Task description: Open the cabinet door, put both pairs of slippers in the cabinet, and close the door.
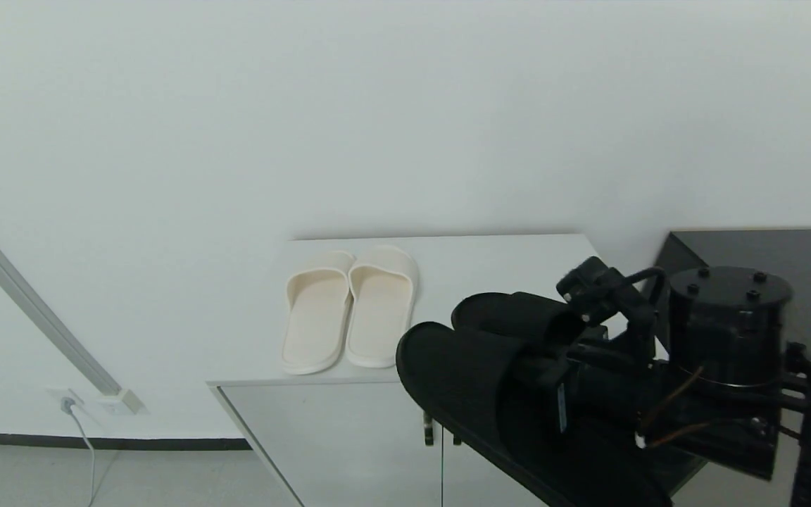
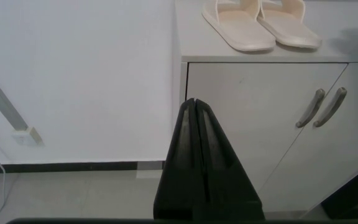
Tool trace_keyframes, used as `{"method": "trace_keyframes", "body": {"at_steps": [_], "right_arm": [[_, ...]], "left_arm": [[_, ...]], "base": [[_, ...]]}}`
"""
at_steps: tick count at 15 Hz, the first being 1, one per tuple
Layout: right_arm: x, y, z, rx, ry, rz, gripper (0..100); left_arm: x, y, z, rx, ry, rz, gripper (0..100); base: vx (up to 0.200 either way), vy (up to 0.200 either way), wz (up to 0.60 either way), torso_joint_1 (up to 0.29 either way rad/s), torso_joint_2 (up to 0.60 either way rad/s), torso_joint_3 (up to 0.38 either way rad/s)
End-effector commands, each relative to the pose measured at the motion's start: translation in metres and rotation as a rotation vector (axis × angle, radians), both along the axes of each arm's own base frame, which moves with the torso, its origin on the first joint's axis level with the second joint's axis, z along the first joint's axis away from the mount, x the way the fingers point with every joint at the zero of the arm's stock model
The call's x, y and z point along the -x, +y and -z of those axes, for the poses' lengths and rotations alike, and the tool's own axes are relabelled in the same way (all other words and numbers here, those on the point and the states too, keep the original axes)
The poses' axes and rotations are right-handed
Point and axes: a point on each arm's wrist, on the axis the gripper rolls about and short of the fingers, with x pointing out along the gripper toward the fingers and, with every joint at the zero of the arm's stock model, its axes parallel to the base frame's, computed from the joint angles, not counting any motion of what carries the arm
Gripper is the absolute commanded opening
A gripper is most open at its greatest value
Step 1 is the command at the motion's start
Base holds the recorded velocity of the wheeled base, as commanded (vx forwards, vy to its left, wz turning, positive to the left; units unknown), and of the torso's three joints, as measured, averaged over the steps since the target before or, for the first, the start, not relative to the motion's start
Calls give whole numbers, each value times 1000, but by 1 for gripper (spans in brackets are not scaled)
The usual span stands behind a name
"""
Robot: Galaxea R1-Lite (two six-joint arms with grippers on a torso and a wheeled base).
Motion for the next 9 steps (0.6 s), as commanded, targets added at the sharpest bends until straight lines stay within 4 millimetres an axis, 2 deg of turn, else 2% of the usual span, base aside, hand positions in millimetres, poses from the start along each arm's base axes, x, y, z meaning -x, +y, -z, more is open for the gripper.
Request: {"method": "trace_keyframes", "body": {"at_steps": [1,4,9], "right_arm": [[19,-19,-10,-32,-23,-29,0],[20,-19,-10,-29,-22,-32,0],[20,-19,-8,-25,-19,-34,0]], "left_arm": [[0,0,0,1,1,0,0],[0,0,0,1,0,0,0],[0,0,0,1,1,0,0]], "base": [[0,0,0,0,0,0],[0,0,0,0,0,0],[-200,0,0,7,4,2]]}}
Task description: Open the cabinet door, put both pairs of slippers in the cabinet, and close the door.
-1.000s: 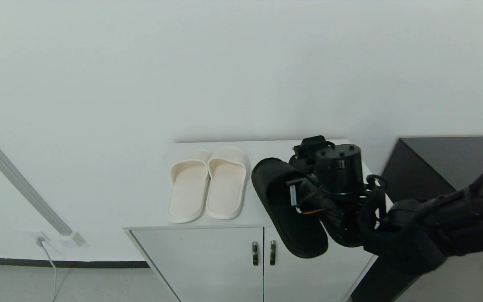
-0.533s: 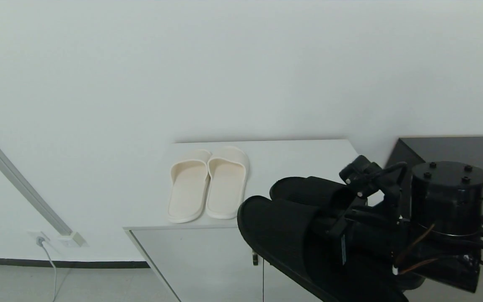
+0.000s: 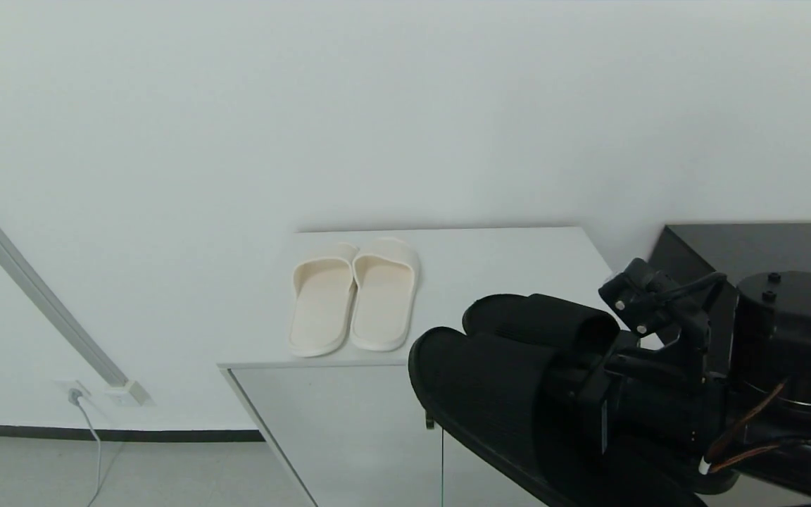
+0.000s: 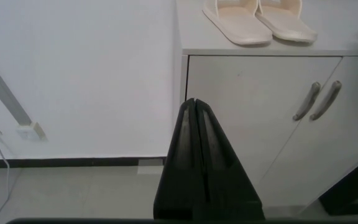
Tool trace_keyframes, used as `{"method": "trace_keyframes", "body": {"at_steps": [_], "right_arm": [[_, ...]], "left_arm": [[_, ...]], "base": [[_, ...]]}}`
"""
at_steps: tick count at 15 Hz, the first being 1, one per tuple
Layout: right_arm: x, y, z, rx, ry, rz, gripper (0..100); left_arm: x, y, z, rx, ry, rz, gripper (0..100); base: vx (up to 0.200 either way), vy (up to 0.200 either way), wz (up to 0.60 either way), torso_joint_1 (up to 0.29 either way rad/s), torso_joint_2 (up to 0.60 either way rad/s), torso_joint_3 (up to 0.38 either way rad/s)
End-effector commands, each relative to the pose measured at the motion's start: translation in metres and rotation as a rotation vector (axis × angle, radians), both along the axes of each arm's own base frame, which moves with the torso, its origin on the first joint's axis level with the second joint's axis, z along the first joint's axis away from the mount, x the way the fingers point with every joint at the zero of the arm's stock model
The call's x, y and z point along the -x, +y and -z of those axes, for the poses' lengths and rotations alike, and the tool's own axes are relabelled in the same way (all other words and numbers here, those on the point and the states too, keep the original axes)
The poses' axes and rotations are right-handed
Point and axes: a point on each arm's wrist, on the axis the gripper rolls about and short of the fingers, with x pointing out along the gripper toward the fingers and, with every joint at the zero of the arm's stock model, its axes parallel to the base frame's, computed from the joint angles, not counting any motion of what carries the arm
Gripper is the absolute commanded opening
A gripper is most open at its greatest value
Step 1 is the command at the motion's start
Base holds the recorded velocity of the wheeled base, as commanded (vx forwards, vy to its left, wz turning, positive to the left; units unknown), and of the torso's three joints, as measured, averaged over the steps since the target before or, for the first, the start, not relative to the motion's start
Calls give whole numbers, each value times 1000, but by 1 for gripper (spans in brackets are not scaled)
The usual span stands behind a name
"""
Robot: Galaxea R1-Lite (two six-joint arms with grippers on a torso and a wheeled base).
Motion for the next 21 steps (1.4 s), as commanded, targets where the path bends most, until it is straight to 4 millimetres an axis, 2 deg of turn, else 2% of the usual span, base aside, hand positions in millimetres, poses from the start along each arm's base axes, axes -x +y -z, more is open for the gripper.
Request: {"method": "trace_keyframes", "body": {"at_steps": [1,3,21], "right_arm": [[1,-1,1,0,0,-2,0],[2,-2,3,3,7,-15,0],[13,-7,12,31,-8,-43,0]], "left_arm": [[0,0,0,1,3,-1,0],[0,0,0,1,1,-1,0],[0,0,0,-1,1,-7,0]], "base": [[-200,0,0,-12,-2,2],[-200,0,0,-7,-2,5],[0,0,0,-13,30,17]]}}
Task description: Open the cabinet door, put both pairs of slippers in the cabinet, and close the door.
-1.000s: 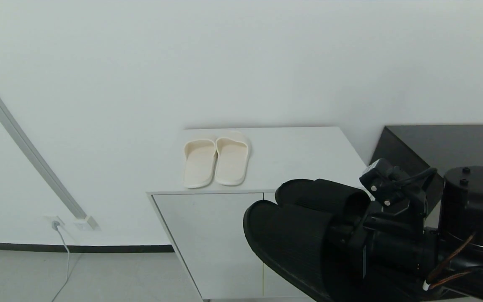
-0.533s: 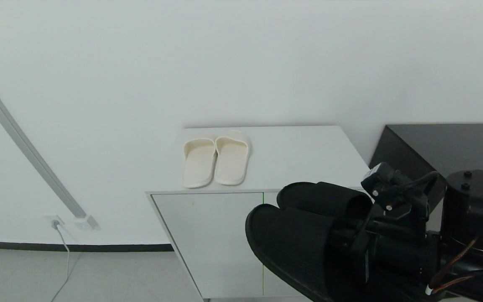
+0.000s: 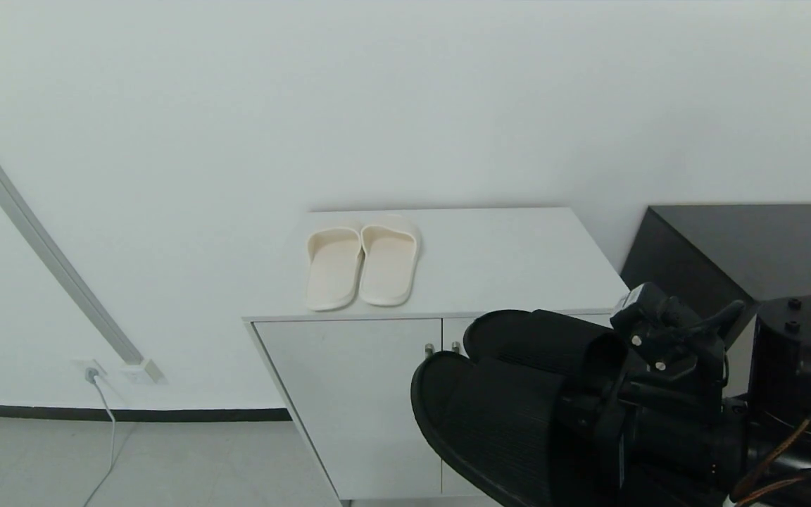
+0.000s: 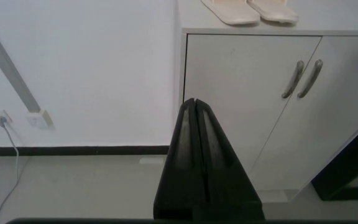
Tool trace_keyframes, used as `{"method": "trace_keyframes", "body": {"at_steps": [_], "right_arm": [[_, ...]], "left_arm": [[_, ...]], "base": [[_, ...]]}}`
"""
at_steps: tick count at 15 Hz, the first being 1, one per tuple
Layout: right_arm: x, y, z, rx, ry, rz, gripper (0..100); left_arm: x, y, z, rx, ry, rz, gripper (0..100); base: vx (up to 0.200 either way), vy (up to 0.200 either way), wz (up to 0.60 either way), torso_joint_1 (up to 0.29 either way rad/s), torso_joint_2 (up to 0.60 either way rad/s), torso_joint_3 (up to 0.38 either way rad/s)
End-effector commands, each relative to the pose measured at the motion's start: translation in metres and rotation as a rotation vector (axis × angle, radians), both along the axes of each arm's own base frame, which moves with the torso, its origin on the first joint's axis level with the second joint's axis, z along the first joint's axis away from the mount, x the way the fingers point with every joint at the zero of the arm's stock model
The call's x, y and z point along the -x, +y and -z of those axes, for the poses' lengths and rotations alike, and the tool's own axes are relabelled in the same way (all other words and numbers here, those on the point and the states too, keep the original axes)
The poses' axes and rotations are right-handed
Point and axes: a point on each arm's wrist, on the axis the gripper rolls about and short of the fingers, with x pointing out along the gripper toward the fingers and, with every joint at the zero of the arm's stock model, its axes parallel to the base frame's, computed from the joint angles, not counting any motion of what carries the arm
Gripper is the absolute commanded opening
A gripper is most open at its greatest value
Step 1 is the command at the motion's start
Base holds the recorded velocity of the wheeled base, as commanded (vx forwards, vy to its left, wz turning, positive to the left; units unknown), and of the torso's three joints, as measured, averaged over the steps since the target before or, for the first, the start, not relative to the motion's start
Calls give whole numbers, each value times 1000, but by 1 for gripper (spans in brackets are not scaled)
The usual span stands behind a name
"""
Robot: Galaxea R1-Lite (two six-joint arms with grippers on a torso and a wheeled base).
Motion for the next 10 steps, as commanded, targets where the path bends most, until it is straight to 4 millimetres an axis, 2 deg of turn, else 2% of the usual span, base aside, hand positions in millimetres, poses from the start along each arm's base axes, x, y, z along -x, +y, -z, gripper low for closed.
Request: {"method": "trace_keyframes", "body": {"at_steps": [1,3,4,10], "right_arm": [[1,-1,2,3,1,-2,0],[2,-1,3,7,4,-2,0],[2,-1,4,9,7,-5,0],[5,-3,9,21,18,-8,0]], "left_arm": [[0,0,0,0,2,1,0],[0,0,0,-12,4,4,0],[0,0,0,-10,2,5,100],[0,0,0,-12,2,4,100]], "base": [[0,0,0,-149,378,212],[0,0,0,-198,454,259],[0,0,0,-242,535,295],[0,0,0,-225,547,315]]}}
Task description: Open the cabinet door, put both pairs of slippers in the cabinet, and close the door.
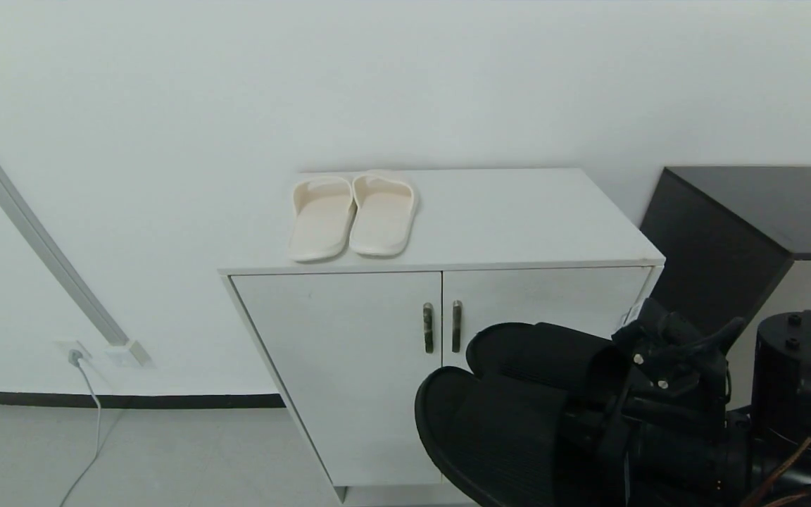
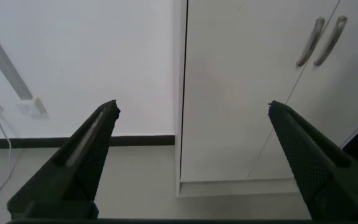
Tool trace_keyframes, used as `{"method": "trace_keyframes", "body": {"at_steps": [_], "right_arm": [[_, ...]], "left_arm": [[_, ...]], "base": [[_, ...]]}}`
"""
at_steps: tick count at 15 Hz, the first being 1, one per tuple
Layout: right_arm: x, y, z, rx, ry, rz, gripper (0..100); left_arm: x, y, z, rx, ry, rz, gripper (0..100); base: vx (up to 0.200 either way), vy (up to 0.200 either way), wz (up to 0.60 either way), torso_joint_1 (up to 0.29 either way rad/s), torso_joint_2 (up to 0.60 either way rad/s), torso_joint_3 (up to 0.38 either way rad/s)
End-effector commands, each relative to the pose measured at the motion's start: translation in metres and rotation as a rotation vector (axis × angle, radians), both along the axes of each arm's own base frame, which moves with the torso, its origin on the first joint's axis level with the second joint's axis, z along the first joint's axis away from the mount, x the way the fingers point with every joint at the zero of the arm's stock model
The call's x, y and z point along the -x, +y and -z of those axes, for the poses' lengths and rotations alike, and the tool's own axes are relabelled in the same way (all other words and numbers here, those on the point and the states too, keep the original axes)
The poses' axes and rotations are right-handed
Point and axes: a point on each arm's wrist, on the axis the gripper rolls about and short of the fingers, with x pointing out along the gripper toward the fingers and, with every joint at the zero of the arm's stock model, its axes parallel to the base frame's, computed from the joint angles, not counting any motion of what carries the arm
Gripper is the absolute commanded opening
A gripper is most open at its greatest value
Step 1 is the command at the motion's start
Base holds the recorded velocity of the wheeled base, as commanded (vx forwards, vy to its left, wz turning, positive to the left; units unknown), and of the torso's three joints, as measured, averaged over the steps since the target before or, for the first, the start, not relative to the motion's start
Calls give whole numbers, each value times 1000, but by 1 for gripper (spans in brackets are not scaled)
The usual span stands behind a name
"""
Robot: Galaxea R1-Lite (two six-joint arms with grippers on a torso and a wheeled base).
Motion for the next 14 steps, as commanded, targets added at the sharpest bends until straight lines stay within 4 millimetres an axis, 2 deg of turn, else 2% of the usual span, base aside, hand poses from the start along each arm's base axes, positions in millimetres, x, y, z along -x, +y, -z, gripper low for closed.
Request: {"method": "trace_keyframes", "body": {"at_steps": [1,14], "right_arm": [[0,0,1,2,2,-4,0],[2,-2,6,30,1,-7,0]], "left_arm": [[0,0,0,1,2,-1,100],[0,0,0,-8,2,3,100]], "base": [[0,0,0,-212,540,334],[0,0,0,-161,488,324]]}}
